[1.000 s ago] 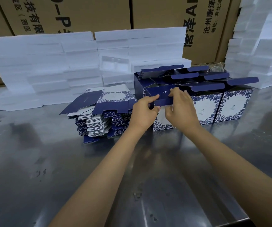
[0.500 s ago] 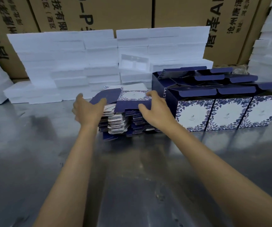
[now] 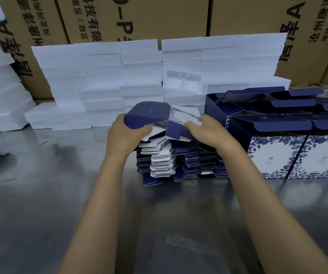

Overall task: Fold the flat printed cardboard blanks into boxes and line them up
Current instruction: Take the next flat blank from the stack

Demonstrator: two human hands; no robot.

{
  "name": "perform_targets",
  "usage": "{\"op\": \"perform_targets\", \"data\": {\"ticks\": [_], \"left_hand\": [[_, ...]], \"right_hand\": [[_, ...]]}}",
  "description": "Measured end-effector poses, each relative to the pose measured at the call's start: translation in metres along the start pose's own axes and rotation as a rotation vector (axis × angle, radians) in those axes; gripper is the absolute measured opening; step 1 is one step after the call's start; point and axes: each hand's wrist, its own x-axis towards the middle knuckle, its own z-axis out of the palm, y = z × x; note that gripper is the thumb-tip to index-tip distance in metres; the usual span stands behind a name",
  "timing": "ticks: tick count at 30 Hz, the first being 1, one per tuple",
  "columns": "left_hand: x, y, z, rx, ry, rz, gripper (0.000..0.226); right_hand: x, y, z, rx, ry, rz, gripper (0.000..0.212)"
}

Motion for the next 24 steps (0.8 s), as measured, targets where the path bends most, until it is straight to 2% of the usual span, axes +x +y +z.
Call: {"op": "perform_targets", "data": {"ticks": [2, 5, 7, 9, 11, 14, 17, 19, 20, 21, 24], "left_hand": [[-0.004, 0.013, 0.0, -0.023, 0.024, 0.1, 0.038], [-0.012, 0.028, 0.001, -0.031, 0.048, 0.221, 0.046], [-0.014, 0.036, 0.002, -0.05, 0.008, 0.262, 0.071], [-0.015, 0.041, 0.003, -0.034, -0.069, 0.301, 0.085], [-0.015, 0.045, 0.005, 0.005, -0.147, 0.333, 0.086], [-0.021, 0.054, 0.009, 0.079, -0.274, 0.367, 0.075], [-0.022, 0.056, 0.006, 0.241, -0.47, 0.305, 0.071], [-0.022, 0.052, -0.002, 0.276, -0.66, 0.166, 0.068], [-0.022, 0.049, -0.006, 0.242, -0.702, 0.107, 0.064], [-0.021, 0.046, -0.009, 0.182, -0.664, 0.072, 0.058], [-0.01, 0.033, -0.01, 0.002, -0.25, 0.013, 0.06]], "right_hand": [[0.0, -0.003, -0.005, 0.162, 0.001, -0.012, 0.041], [-0.003, -0.004, -0.012, 0.306, -0.025, 0.02, 0.067], [-0.002, -0.002, -0.018, 0.349, -0.043, 0.068, 0.072], [-0.001, 0.001, -0.024, 0.452, -0.068, 0.11, 0.076], [0.001, 0.006, -0.029, 0.658, -0.094, 0.068, 0.067], [-0.003, 0.012, -0.037, 0.983, -0.219, 0.05, 0.053], [-0.008, 0.018, -0.04, 1.088, -0.242, 0.172, 0.044], [-0.011, 0.02, -0.043, 1.132, -0.249, 0.212, 0.038], [-0.013, 0.022, -0.045, 1.161, -0.258, 0.215, 0.037], [-0.013, 0.024, -0.047, 1.201, -0.27, 0.205, 0.036], [-0.014, 0.026, -0.055, 1.346, -0.313, 0.139, 0.033]]}}
